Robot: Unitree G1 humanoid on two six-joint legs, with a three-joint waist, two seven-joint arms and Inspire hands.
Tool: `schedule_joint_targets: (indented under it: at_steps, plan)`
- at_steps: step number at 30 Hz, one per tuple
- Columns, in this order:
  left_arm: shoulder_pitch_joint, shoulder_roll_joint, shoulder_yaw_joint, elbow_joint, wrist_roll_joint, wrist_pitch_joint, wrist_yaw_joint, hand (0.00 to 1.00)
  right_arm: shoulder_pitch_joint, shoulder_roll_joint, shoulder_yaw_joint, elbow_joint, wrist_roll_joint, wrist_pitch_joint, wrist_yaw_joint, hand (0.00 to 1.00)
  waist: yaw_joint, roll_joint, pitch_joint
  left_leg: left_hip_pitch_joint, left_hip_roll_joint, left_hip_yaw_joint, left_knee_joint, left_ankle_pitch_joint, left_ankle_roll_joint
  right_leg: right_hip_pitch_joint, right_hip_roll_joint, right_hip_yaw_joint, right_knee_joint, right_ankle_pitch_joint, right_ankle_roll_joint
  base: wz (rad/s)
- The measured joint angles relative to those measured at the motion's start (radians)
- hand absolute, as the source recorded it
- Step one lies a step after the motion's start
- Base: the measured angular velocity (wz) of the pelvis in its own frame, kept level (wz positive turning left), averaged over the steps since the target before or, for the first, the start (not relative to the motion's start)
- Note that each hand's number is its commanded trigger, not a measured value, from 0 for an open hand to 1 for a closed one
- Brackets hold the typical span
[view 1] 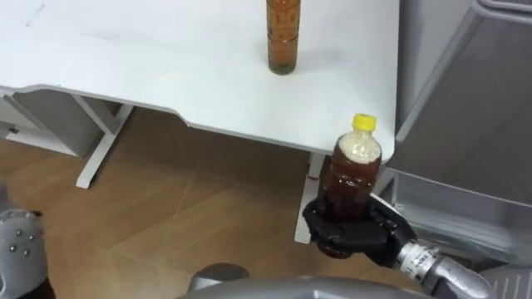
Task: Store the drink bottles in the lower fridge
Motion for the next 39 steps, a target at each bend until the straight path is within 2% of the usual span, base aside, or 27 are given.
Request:
schedule_joint_targets:
  at_steps: [2, 3, 4, 6, 7, 9, 10, 11, 12, 13, 15, 17, 18, 19, 21, 22, 24, 25, 27, 29, 30, 32, 34, 36, 39]
  plan:
    - [0.002, 0.002, 0.041, 0.076, 0.029, -0.004, 0.110, 0.00, 0.002, -0.001, -0.003, -0.010, 0.000, 0.001, -0.027, 1.00, 0.019, 0.006, -0.0034, 0.002, -0.001, -0.003, -0.003, 0.001, -0.002, 0.001, 0.001, -0.003, 0.001, 0.000, 0.000, 0.07]
    - [0.010, 0.014, 0.068, 0.146, 0.016, -0.005, 0.172, 0.00, 0.005, -0.001, -0.003, -0.021, 0.001, 0.009, -0.039, 1.00, 0.034, 0.014, -0.0068, 0.002, -0.001, -0.006, -0.004, 0.001, -0.002, 0.001, 0.001, -0.006, 0.002, 0.000, 0.000, 0.00]
    - [0.020, 0.024, 0.076, 0.190, -0.007, -0.006, 0.198, 0.00, 0.009, -0.002, -0.003, -0.029, 0.004, 0.016, -0.046, 1.00, 0.039, 0.014, -0.0072, 0.002, -0.001, -0.006, -0.006, 0.001, -0.002, 0.000, 0.000, -0.005, 0.003, 0.000, 0.000, 0.00]
    - [0.073, 0.060, 0.093, 0.347, -0.166, 0.011, 0.294, 0.00, 0.020, -0.009, 0.004, -0.061, 0.025, 0.048, -0.087, 1.00, 0.047, 0.029, -0.0136, 0.006, -0.006, -0.006, -0.010, 0.001, -0.001, 0.002, -0.004, -0.007, 0.003, -0.002, 0.002, 0.00]
    - [0.083, 0.065, 0.093, 0.385, -0.205, 0.014, 0.317, 0.00, 0.020, -0.010, 0.010, -0.062, 0.037, 0.053, -0.103, 1.00, 0.047, 0.029, -0.0135, 0.007, -0.007, -0.007, -0.011, 0.002, 0.000, 0.004, -0.006, -0.011, 0.003, -0.003, 0.003, 0.05]
    - [0.123, 0.070, 0.080, 0.555, -0.335, 0.036, 0.370, 0.00, 0.020, -0.007, 0.032, -0.062, 0.070, 0.075, -0.162, 1.00, 0.063, 0.028, -0.0104, 0.016, -0.011, -0.003, -0.014, 0.003, 0.002, 0.012, -0.012, -0.021, 0.002, -0.006, 0.003, 0.00]
    - [0.136, 0.070, 0.068, 0.597, -0.371, 0.043, 0.380, 0.00, 0.020, -0.007, 0.039, -0.062, 0.080, 0.083, -0.178, 1.00, 0.068, 0.033, -0.0093, 0.019, -0.011, -0.002, -0.016, 0.003, 0.002, 0.014, -0.013, -0.021, 0.001, -0.007, 0.003, -0.04]
    - [0.150, 0.069, 0.040, 0.675, -0.425, 0.060, 0.401, 0.00, 0.018, -0.001, 0.048, -0.062, 0.101, 0.104, -0.212, 1.00, 0.070, 0.036, -0.0130, 0.020, -0.012, -0.003, -0.015, 0.003, 0.002, 0.015, -0.014, -0.022, 0.001, -0.008, 0.004, 0.04]
    - [0.164, 0.069, 0.006, 0.748, -0.460, 0.073, 0.427, 0.00, 0.010, 0.007, 0.062, -0.062, 0.115, 0.121, -0.246, 1.00, 0.069, 0.022, -0.0108, 0.018, -0.015, -0.008, -0.013, 0.003, 0.002, 0.017, -0.015, -0.028, 0.001, -0.015, 0.004, 0.08]
    - [0.172, 0.069, -0.017, 0.777, -0.473, 0.076, 0.439, 0.00, 0.007, 0.010, 0.069, -0.062, 0.131, 0.130, -0.262, 1.00, 0.069, 0.015, -0.0112, 0.017, -0.015, -0.010, -0.012, 0.003, 0.002, 0.017, -0.015, -0.030, 0.001, -0.016, 0.004, 0.10]
    - [0.210, 0.068, -0.107, 0.852, -0.526, 0.081, 0.453, 0.00, -0.010, 0.016, 0.087, -0.060, 0.168, 0.139, -0.306, 1.00, 0.068, 0.002, -0.0087, 0.013, -0.015, -0.011, -0.007, 0.002, 0.002, 0.016, -0.015, -0.032, 0.000, -0.019, 0.003, 0.04]
    - [0.249, 0.053, -0.241, 0.979, -0.594, 0.101, 0.453, 0.00, -0.035, 0.029, 0.102, -0.056, 0.246, 0.139, -0.384, 1.00, 0.046, -0.008, -0.0079, 0.003, -0.017, -0.010, -0.005, 0.001, 0.003, 0.003, -0.017, -0.029, 0.001, -0.020, 0.004, 0.00]
    - [0.257, 0.045, -0.311, 1.069, -0.605, 0.105, 0.447, 0.00, -0.048, 0.036, 0.107, -0.056, 0.259, 0.140, -0.421, 1.00, 0.029, -0.012, -0.0082, -0.002, -0.018, -0.009, -0.006, 0.002, 0.004, -0.002, -0.018, -0.026, 0.001, -0.020, 0.005, -0.05]
    - [0.265, 0.039, -0.341, 1.117, -0.610, 0.110, 0.442, 0.00, -0.054, 0.038, 0.107, -0.056, 0.268, 0.143, -0.438, 1.00, 0.020, -0.014, -0.0082, -0.003, -0.018, -0.008, -0.006, 0.002, 0.004, -0.003, -0.018, -0.024, 0.002, -0.020, 0.005, -0.05]
    - [0.270, 0.014, -0.437, 1.273, -0.625, 0.146, 0.413, 0.00, -0.074, 0.039, 0.104, -0.045, 0.291, 0.151, -0.498, 1.00, -0.020, -0.024, -0.0093, -0.002, -0.017, -0.005, -0.008, 0.002, 0.005, -0.004, -0.018, -0.023, 0.001, -0.019, 0.005, 0.00]
    - [0.273, 0.009, -0.457, 1.320, -0.625, 0.155, 0.399, 0.00, -0.074, 0.039, 0.103, -0.045, 0.293, 0.152, -0.502, 1.00, -0.030, -0.027, -0.0087, -0.002, -0.017, -0.004, -0.009, 0.002, 0.004, -0.005, -0.018, -0.022, 0.001, -0.019, 0.005, -0.05]
    - [0.271, -0.022, -0.493, 1.453, -0.633, 0.198, 0.342, 0.00, -0.075, 0.041, 0.103, -0.047, 0.259, 0.164, -0.526, 1.00, -0.054, -0.027, -0.0099, -0.002, -0.013, 0.009, -0.016, 0.002, 0.004, -0.012, -0.017, -0.010, 0.003, -0.019, 0.005, -0.14]
    - [0.271, -0.027, -0.493, 1.478, -0.632, 0.207, 0.321, 0.00, -0.075, 0.042, 0.103, -0.047, 0.247, 0.169, -0.530, 1.00, -0.056, -0.028, -0.0109, -0.001, -0.012, 0.013, -0.019, 0.002, 0.004, -0.013, -0.017, -0.006, 0.004, -0.019, 0.005, -0.14]
    - [0.280, -0.032, -0.497, 1.565, -0.621, 0.244, 0.221, 0.00, -0.085, 0.046, 0.103, -0.047, 0.197, 0.182, -0.553, 1.00, -0.072, -0.028, -0.0112, 0.002, -0.010, 0.022, -0.022, -0.001, 0.006, -0.014, -0.018, 0.000, 0.004, -0.019, 0.005, -0.06]
    - [0.302, -0.037, -0.502, 1.582, -0.605, 0.278, 0.141, 0.00, -0.094, 0.046, 0.102, -0.047, 0.147, 0.183, -0.561, 1.00, -0.099, -0.024, -0.0108, 0.001, -0.011, 0.023, -0.023, -0.002, 0.007, -0.015, -0.019, 0.000, 0.006, -0.017, 0.007, 0.00]
    - [0.308, -0.044, -0.504, 1.583, -0.559, 0.297, 0.089, 0.00, -0.103, 0.046, 0.101, -0.047, 0.102, 0.183, -0.571, 1.00, -0.117, -0.023, -0.0122, -0.001, -0.011, 0.023, -0.023, -0.002, 0.008, -0.016, -0.020, -0.001, 0.010, -0.016, 0.008, 0.04]
    - [0.306, -0.049, -0.504, 1.603, -0.480, 0.320, 0.014, 0.00, -0.112, 0.044, 0.098, -0.047, 0.053, 0.183, -0.595, 1.00, -0.130, -0.016, -0.0082, -0.003, -0.011, 0.022, -0.023, -0.002, 0.009, -0.020, -0.021, -0.001, 0.025, -0.016, 0.008, 0.02]
    - [0.292, -0.050, -0.505, 1.605, -0.423, 0.334, -0.046, 0.00, -0.121, 0.044, 0.097, -0.047, 0.010, 0.183, -0.620, 1.00, -0.145, -0.015, -0.0066, -0.006, -0.013, 0.020, -0.020, -0.003, 0.010, -0.020, -0.022, -0.002, 0.026, -0.016, 0.008, 0.03]
    - [0.268, -0.050, -0.529, 1.608, -0.298, 0.344, -0.098, 0.00, -0.140, 0.044, 0.096, -0.047, -0.036, 0.182, -0.641, 1.00, -0.170, -0.001, -0.0070, -0.012, -0.015, 0.021, -0.019, -0.002, 0.013, -0.026, -0.024, 0.000, 0.029, -0.016, 0.009, 0.00]
    - [0.215, -0.050, -0.544, 1.612, -0.153, 0.358, -0.148, 0.00, -0.144, 0.047, 0.097, -0.056, -0.071, 0.182, -0.675, 1.00, -0.180, 0.010, -0.0089, -0.014, -0.018, 0.023, -0.022, 0.003, 0.017, -0.039, -0.030, 0.003, 0.041, -0.016, 0.009, -0.01]
